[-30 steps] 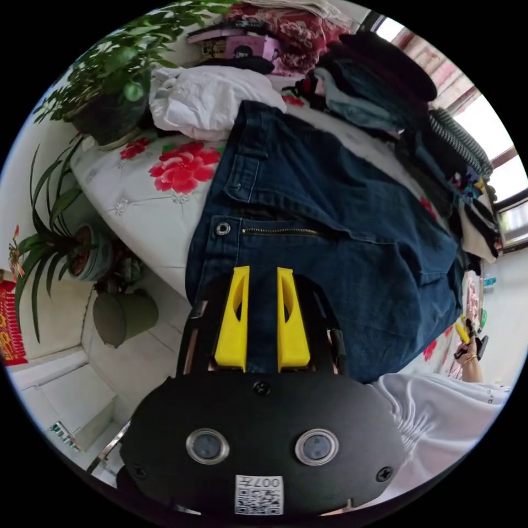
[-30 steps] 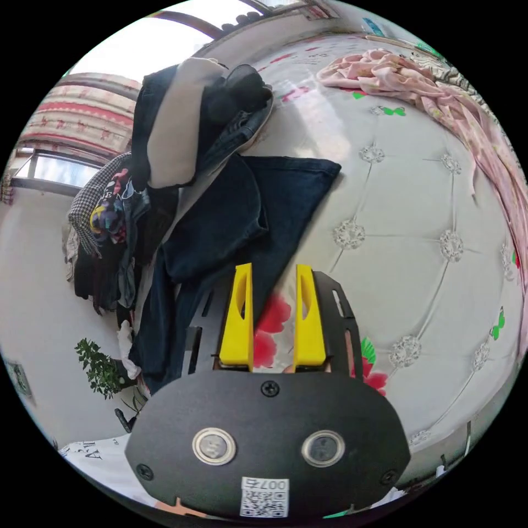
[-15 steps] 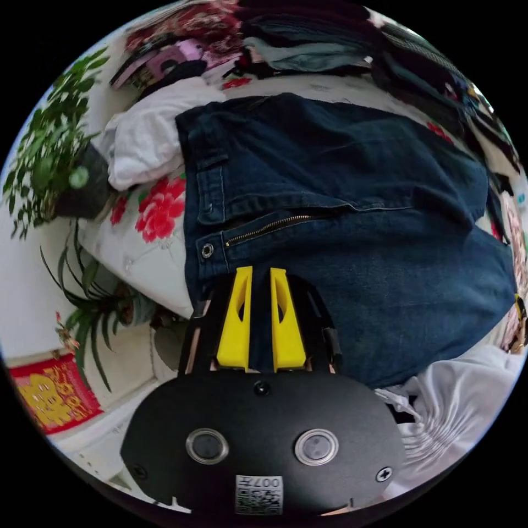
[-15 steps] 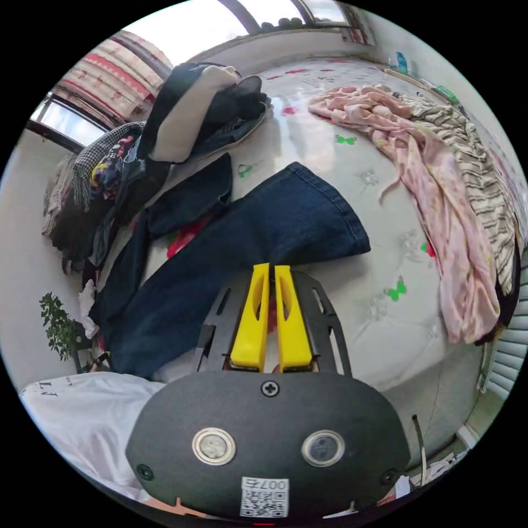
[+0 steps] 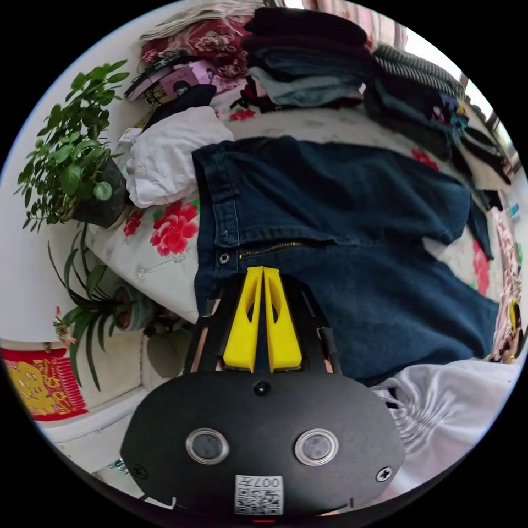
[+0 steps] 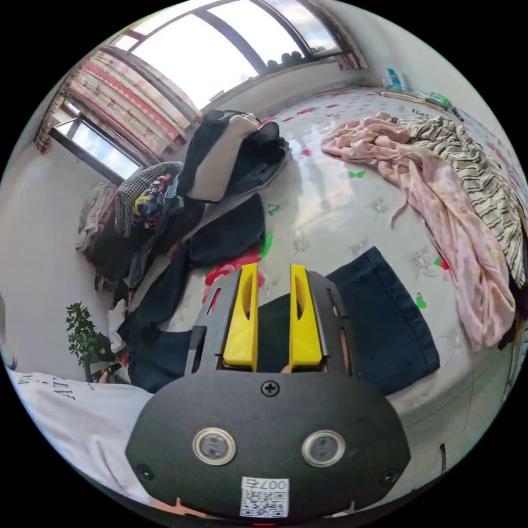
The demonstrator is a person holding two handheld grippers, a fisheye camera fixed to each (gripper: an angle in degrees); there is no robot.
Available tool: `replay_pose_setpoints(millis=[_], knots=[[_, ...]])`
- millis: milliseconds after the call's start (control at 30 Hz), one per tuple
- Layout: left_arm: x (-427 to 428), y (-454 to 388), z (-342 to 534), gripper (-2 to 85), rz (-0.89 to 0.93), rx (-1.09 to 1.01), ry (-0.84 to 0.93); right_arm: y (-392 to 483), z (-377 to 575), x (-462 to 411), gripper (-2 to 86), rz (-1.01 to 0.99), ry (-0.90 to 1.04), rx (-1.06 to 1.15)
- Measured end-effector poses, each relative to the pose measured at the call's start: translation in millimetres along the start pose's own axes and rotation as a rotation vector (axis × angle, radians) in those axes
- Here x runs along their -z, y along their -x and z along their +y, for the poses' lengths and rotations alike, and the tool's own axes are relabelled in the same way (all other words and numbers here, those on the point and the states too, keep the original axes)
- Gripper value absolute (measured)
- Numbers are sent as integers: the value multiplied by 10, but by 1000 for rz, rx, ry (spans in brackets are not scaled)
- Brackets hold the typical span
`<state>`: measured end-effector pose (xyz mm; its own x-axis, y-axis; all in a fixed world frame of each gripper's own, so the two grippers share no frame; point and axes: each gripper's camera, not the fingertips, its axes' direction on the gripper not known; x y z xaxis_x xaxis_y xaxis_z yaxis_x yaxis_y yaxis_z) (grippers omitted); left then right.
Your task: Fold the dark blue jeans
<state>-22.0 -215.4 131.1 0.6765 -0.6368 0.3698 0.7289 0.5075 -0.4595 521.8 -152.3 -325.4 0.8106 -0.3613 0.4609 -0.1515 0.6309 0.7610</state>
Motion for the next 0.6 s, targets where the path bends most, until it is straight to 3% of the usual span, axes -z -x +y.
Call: replay_pose_setpoints(millis=[133, 300, 400, 533, 600], knots=[[-24, -60, -353, -9, 76, 18, -31, 148, -598, -997, 82, 7, 128, -10], [-225, -283, -834, -9, 71, -44, -19, 303, -946, -1637, 57, 92, 236, -57], [-452, -437, -1134, -9, 33, -97, 23, 403, -1105, -1607, 29, 146, 280, 26], [-852, -750, -1417, -10, 63, -170, 133, 353, -1389, -675, 13, 254, 63, 114], [-875, -971, -1477, -10, 61, -224, 100, 269, -1481, -325, 12, 322, 26, 131]])
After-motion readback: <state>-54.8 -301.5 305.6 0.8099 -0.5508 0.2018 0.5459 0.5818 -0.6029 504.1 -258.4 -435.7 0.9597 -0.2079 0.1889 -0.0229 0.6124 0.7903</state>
